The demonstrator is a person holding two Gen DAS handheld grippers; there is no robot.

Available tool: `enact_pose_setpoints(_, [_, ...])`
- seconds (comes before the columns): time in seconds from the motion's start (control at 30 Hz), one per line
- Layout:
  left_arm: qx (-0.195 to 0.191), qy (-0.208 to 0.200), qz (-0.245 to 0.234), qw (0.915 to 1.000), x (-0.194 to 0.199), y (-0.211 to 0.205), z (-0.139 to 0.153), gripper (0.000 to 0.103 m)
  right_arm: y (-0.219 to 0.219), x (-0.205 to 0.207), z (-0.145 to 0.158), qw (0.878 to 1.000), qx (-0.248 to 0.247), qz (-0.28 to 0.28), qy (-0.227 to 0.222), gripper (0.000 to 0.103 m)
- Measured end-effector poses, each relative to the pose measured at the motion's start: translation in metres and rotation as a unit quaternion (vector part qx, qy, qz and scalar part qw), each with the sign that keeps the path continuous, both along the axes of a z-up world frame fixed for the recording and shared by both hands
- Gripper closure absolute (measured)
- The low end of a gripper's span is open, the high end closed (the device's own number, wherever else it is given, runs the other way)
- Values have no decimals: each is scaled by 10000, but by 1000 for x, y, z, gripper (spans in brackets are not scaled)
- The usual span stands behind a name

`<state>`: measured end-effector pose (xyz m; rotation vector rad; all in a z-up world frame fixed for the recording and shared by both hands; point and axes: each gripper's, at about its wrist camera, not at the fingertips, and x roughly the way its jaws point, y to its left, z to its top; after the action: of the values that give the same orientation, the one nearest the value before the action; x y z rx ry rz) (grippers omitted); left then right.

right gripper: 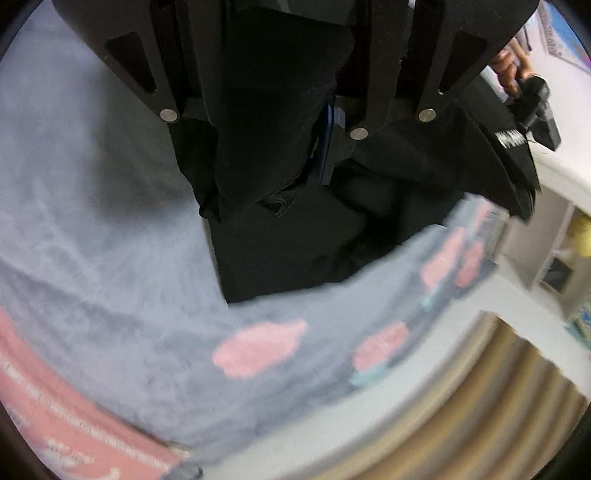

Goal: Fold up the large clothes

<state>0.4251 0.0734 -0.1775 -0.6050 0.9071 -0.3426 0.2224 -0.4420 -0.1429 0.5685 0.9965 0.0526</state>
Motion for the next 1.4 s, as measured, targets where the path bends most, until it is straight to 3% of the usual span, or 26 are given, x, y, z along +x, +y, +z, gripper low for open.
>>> enact_pose_setpoints(0.07, [-92, 118, 57, 9999, 12, 0, -25, 81, 3, 13, -27, 9999, -24, -2, 124, 81])
enact_pose_setpoints(0.17, [-97, -47, 50, 9999, 17, -1, -41, 81, 11, 18, -41, 9995, -278, 112, -36, 81])
enact_pose_setpoints(0.3, [372, -432, -35, 9984, 11, -12, -41, 81, 13, 15, -44, 9992, -346, 131, -182, 81])
enact_pose_setpoints(0.4, [427, -540, -60, 9976, 6, -14, -37, 81, 4, 9, -42, 9998, -10, 93, -180, 80])
enact_pose_setpoints(0.47, [348, -439, -226, 9982, 2, -9, -30, 80, -4, 3, -36, 9993, 365, 85, -73, 72])
enact_pose_setpoints(0.5, [326, -348, -367, 9982, -1, -5, -23, 77, -10, -3, -30, 9984, 558, 105, -14, 70])
enact_pose_setpoints(0.57, [201, -419, -777, 9959, -13, 1, -6, 67, -20, -15, -18, 9963, 827, 235, 1, 49])
enact_pose_setpoints(0.6, [142, -672, -1036, 9922, -26, 7, 10, 58, -24, -24, -10, 9949, 948, 346, -20, 44])
enact_pose_setpoints(0.63, [141, -857, -1166, 9894, -36, 13, 21, 45, -28, -35, -1, 9945, 943, 455, -66, 33])
enact_pose_setpoints(0.7, [44, -1168, -1338, 9841, -55, 28, 41, 26, -35, -56, 17, 9960, 672, 545, -225, 21])
enact_pose_setpoints(0.77, [-120, -1474, -1322, 9801, -70, 47, 57, 22, -40, -76, 34, 9963, 412, 611, -444, 16])
enact_pose_setpoints(0.83, [104, -1599, -1216, 9796, -75, 54, 66, 22, -41, -90, 48, 9952, -36, 671, -707, 16])
enact_pose_setpoints(0.93, [406, -1453, -1097, 9824, -61, 48, 63, 22, -36, -87, 49, 9932, -550, 647, -792, 16])
enact_pose_setpoints(1.1, [631, -850, -841, 9908, -18, 39, 30, 22, -36, -54, 40, 9892, -869, 637, -998, 16])
enact_pose_setpoints(1.4, [294, -421, -658, 9965, 43, 48, 5, 22, -54, 22, 11, 9890, -783, 800, -970, 11])
